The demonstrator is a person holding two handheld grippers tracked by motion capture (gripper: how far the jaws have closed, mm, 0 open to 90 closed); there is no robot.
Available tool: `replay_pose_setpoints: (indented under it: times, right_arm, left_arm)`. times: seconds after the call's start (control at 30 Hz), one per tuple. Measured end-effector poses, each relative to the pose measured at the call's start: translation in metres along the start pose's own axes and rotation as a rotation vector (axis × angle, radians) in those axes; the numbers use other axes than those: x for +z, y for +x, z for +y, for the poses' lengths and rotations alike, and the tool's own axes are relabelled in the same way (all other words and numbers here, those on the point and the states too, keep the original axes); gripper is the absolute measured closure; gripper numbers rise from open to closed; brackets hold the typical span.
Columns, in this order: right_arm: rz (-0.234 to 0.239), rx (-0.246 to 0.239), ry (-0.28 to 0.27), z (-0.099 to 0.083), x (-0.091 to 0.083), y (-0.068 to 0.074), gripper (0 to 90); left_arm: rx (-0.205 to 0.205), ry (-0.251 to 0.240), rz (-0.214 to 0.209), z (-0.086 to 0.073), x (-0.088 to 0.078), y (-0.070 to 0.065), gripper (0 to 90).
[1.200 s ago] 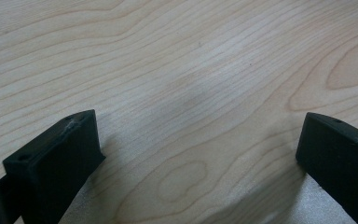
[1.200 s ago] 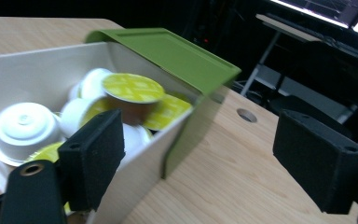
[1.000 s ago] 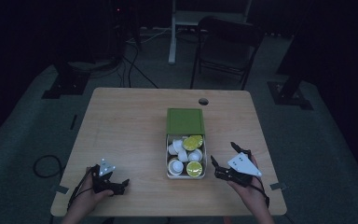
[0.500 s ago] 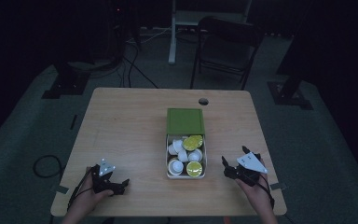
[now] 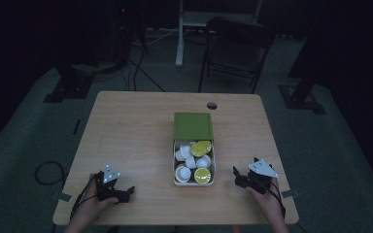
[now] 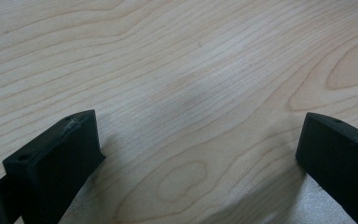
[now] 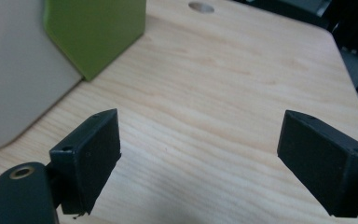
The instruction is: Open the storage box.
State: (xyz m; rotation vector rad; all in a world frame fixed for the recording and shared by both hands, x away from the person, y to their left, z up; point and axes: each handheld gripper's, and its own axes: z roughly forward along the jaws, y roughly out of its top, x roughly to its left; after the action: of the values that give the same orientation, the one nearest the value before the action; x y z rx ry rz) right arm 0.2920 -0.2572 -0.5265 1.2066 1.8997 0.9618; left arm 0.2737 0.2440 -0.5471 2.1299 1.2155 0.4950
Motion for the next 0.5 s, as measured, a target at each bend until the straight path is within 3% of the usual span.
replay_pose_setpoints:
  times: [0.17,0.5]
  right_arm:
    - [-0.005,-0.003,0.066,-0.005,0.004,-0.002,13.0]
    - [-0.017,0.026,0.144,-0.012,0.009,-0.008,13.0]
  left_arm:
    - [0.000,0.000,0.000,0.000,0.000,0.000,0.0]
    - [0.000,0.000,0.000,0.000,0.000,0.000,0.0]
